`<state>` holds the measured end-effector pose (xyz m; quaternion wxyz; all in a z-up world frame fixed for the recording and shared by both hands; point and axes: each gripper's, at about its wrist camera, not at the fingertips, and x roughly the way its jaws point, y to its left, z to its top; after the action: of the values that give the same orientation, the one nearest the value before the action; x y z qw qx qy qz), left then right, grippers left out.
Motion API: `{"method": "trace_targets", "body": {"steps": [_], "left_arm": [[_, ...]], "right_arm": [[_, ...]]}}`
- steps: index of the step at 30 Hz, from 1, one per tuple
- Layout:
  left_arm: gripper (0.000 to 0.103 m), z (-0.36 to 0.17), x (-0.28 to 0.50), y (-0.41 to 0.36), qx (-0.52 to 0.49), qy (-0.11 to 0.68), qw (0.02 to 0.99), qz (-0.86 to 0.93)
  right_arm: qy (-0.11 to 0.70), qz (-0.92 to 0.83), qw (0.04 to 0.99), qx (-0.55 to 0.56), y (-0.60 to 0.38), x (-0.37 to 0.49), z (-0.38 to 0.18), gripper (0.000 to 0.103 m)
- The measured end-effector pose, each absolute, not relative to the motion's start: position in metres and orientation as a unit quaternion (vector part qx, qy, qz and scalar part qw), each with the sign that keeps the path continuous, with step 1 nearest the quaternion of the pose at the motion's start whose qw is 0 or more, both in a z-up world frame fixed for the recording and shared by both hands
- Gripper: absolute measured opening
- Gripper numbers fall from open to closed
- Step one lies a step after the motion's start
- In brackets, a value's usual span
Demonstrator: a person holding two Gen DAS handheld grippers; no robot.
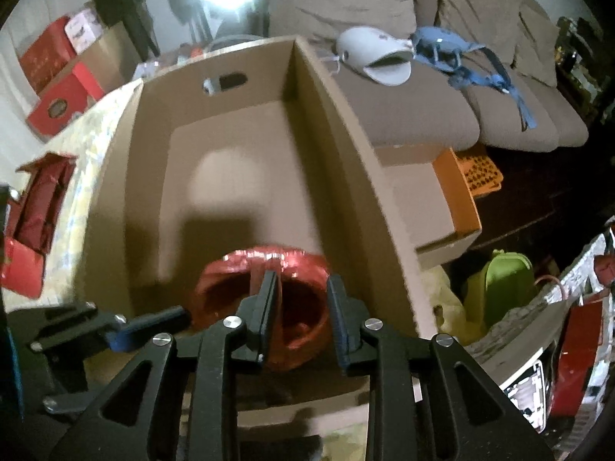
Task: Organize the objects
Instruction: 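Open the right gripper to release the ball while the left gripper holds it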
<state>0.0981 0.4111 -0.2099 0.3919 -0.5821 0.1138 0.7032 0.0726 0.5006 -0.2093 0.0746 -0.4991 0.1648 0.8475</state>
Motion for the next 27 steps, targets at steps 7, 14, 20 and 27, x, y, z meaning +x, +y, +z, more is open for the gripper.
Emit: {"method": "trace_targets", "body": {"steps": [7, 14, 20, 27], "left_arm": [[0.02, -0.214, 0.099, 0.412, -0.583, 0.117, 0.386, 0.706], [0.02, -0.213, 0.107, 0.425, -0.567, 0.137, 0.395, 0.71], [0.02, -0.215, 0.106, 0.426, -0.58, 0.126, 0.405, 0.696], [0.02, -0.215, 0.107, 0.424, -0.586, 0.109, 0.419, 0.685]], "right_arm": [[0.178, 0.854, 0.091, -0.48, 0.506, 0.074, -0.201, 0.03], [0.172, 0.854, 0.111, -0.478, 0.508, 0.074, -0.201, 0.048], [0.176, 0.852, 0.121, -0.479, 0.511, 0.076, -0.202, 0.048], [0.18, 0.852, 0.126, -0.475, 0.514, 0.078, -0.202, 0.048]]}}
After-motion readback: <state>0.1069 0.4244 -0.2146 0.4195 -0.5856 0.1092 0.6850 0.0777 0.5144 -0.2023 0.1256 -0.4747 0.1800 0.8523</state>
